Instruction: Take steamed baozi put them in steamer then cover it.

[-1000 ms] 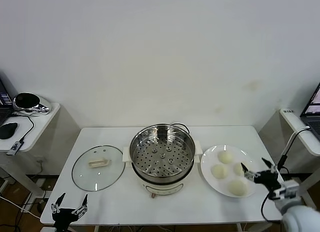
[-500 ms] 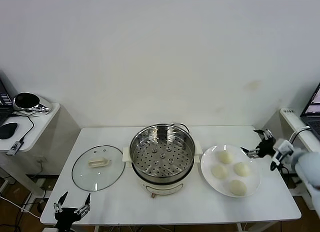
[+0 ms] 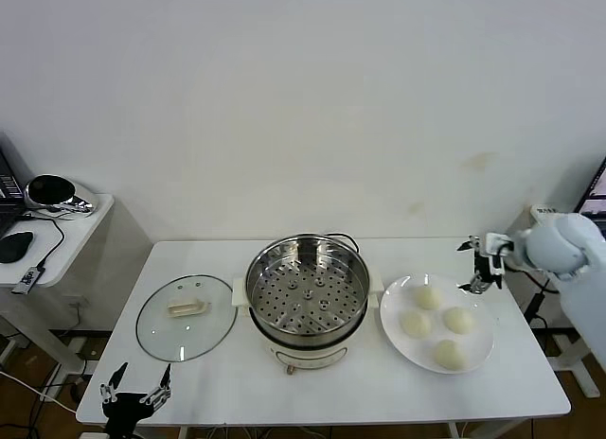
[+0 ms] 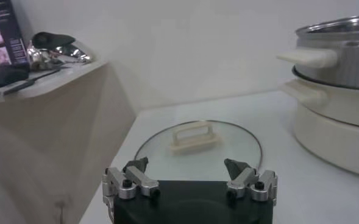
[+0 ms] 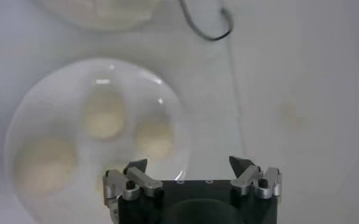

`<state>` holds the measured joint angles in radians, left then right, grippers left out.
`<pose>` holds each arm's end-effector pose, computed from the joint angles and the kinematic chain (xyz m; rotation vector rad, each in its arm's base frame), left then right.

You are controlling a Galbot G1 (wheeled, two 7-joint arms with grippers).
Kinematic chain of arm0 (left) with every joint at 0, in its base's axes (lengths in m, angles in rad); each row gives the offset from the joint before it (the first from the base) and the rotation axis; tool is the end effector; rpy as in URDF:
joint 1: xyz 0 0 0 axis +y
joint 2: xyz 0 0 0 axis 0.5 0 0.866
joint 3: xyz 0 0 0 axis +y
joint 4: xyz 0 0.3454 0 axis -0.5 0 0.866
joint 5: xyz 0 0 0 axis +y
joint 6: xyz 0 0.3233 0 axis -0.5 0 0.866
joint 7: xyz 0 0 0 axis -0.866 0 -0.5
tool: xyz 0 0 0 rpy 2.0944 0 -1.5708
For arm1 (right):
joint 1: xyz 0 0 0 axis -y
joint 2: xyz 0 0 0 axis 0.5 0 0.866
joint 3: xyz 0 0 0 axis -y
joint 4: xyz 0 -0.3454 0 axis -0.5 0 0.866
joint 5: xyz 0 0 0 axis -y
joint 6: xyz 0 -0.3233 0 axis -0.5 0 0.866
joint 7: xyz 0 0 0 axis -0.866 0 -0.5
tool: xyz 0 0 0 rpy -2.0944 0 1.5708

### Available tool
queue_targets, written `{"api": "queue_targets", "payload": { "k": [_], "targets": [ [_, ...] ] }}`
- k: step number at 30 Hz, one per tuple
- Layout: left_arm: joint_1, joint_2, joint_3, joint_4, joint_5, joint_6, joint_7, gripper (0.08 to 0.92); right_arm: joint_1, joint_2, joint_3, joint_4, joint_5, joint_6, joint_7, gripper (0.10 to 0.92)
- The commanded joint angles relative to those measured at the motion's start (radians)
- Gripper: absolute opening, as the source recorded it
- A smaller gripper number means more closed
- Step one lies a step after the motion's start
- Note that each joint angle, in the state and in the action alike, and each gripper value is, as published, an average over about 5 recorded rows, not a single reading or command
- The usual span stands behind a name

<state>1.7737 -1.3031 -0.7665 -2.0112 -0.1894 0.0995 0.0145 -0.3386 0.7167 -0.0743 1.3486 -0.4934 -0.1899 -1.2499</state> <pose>0.0916 0.1227 -0.3243 0.1018 -2.7873 -0.2282 0.4631 -0.1975 -0.1398 1.0548 -1.5771 1.4542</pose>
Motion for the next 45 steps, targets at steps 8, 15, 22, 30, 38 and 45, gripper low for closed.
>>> {"api": "queue_targets", "payload": {
  "k": [8,15,22,30,38,45],
  "targets": [
    [-0.005,-0.012,0.001,0.004,-0.003,0.013,0.007,0.823,0.125,0.202,-0.091,-0.357,-0.190,0.213,-0.033,0.823],
    [0.000,-0.023,0.008,0.017,0.003,0.012,0.010,0.823,0.104,0.288,-0.058,-0.457,-0.212,0.240,0.020,0.823],
    [0.004,-0.033,0.016,0.016,0.009,0.011,0.011,0.823,0.093,0.324,-0.049,-0.493,-0.224,0.243,0.024,0.823],
    [0.007,-0.033,0.025,0.017,0.014,0.008,0.011,0.823,0.084,0.335,-0.044,-0.500,-0.231,0.241,0.043,0.823],
    [0.008,-0.031,0.027,0.020,0.013,0.006,0.008,0.823,0.084,0.327,-0.043,-0.502,-0.228,0.235,0.059,0.812],
    [0.004,-0.029,0.028,0.021,0.013,0.006,0.009,0.823,0.084,0.326,-0.041,-0.509,-0.207,0.227,0.079,0.657]
  ]
}}
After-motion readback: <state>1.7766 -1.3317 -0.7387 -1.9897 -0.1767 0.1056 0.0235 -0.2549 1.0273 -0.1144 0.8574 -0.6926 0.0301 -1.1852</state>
